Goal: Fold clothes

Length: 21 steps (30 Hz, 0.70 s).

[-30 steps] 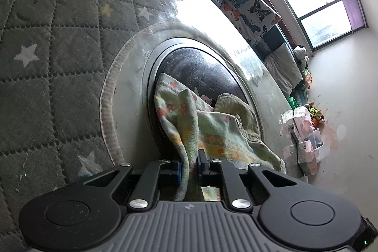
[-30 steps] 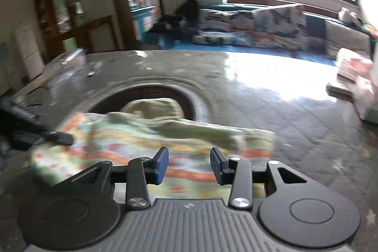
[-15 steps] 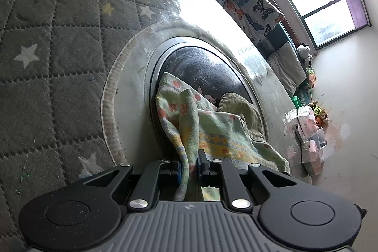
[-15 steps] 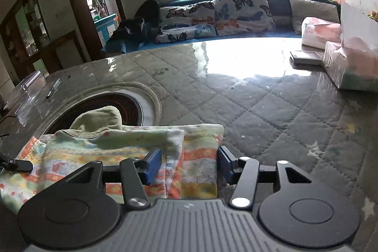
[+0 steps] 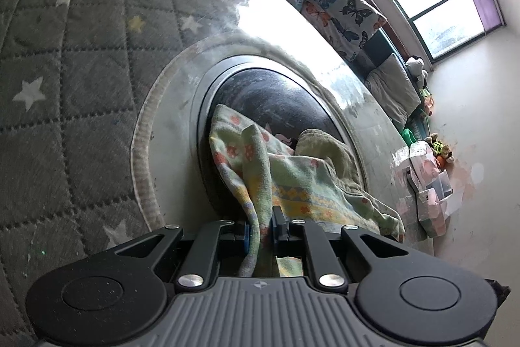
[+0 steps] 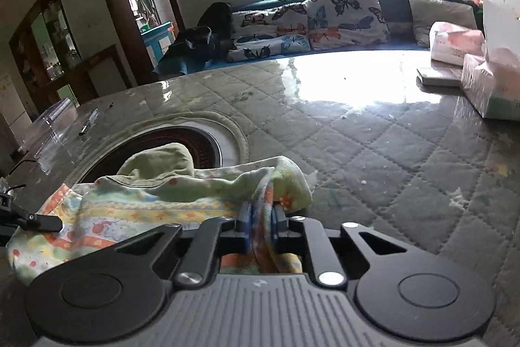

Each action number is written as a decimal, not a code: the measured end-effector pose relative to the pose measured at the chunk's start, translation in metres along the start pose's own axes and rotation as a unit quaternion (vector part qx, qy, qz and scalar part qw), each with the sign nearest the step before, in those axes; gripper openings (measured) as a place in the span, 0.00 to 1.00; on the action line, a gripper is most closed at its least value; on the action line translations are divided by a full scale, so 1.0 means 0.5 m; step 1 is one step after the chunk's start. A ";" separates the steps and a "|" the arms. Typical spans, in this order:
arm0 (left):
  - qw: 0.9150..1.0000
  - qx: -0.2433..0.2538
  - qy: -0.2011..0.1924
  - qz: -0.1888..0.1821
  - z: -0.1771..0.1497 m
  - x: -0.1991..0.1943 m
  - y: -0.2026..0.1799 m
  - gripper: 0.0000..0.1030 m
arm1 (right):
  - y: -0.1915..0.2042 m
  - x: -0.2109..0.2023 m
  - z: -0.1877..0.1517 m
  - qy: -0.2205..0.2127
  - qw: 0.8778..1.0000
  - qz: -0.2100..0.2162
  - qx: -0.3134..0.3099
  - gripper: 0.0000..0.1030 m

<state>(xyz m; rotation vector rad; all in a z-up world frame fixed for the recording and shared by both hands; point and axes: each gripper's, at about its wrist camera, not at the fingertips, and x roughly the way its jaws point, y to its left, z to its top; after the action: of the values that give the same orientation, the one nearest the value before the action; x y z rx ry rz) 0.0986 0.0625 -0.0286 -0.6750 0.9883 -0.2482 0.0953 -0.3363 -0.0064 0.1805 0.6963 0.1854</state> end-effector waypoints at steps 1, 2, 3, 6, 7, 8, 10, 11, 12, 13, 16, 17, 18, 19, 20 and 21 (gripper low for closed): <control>1.000 0.007 -0.002 0.000 0.000 -0.002 -0.005 0.12 | 0.001 -0.006 0.001 -0.005 1.000 0.001 0.001 0.09; 1.000 0.015 -0.004 -0.001 0.002 -0.006 -0.011 0.12 | 0.001 -0.014 0.002 -0.011 1.000 0.002 0.002 0.09; 1.000 0.022 -0.007 -0.002 0.003 -0.010 -0.017 0.12 | 0.002 -0.023 0.004 -0.018 1.000 0.003 0.003 0.08; 0.999 0.043 -0.013 -0.013 0.009 -0.019 -0.041 0.10 | 0.004 -0.055 0.007 -0.037 0.999 0.001 0.002 0.08; 0.999 0.050 -0.014 -0.017 0.011 -0.020 -0.050 0.10 | 0.005 -0.065 0.009 -0.042 0.999 -0.001 0.000 0.08; 0.998 0.055 -0.013 -0.021 0.012 -0.021 -0.059 0.10 | 0.004 -0.077 0.010 -0.048 0.999 -0.004 0.000 0.08; 0.997 0.068 -0.009 -0.027 0.012 -0.017 -0.081 0.09 | -0.004 -0.102 0.015 -0.059 0.998 -0.013 0.002 0.08; 0.997 0.075 -0.006 -0.032 0.011 -0.012 -0.095 0.09 | -0.010 -0.114 0.016 -0.064 0.998 -0.019 0.004 0.08; 0.996 0.082 -0.002 -0.035 0.009 -0.008 -0.108 0.09 | -0.017 -0.125 0.016 -0.068 0.997 -0.025 0.006 0.08; 0.995 0.088 0.002 -0.039 0.005 -0.002 -0.121 0.08 | -0.025 -0.137 0.016 -0.072 0.997 -0.032 0.008 0.08; 0.993 0.107 0.016 -0.053 -0.009 0.026 -0.165 0.08 | -0.054 -0.169 0.013 -0.080 0.995 -0.055 0.016 0.08; 0.992 0.113 0.021 -0.057 -0.016 0.038 -0.181 0.08 | -0.064 -0.180 0.013 -0.083 0.994 -0.063 0.018 0.08; 0.991 0.119 0.027 -0.061 -0.023 0.050 -0.197 0.08 | -0.076 -0.191 0.013 -0.085 0.994 -0.073 0.020 0.08; 0.990 0.125 0.033 -0.064 -0.031 0.062 -0.211 0.08 | -0.087 -0.201 0.013 -0.087 0.993 -0.081 0.023 0.08; 0.988 0.131 0.039 -0.066 -0.039 0.074 -0.227 0.08 | -0.099 -0.211 0.013 -0.089 0.992 -0.089 0.025 0.08; 0.987 0.137 0.045 -0.069 -0.047 0.086 -0.242 0.08 | -0.111 -0.220 0.012 -0.091 0.991 -0.098 0.026 0.08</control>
<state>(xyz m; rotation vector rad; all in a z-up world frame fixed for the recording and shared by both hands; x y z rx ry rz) 0.1148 -0.0613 0.0092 -0.4832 0.9729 -0.5301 0.0228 -0.4156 0.0535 0.1754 0.5337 -0.0367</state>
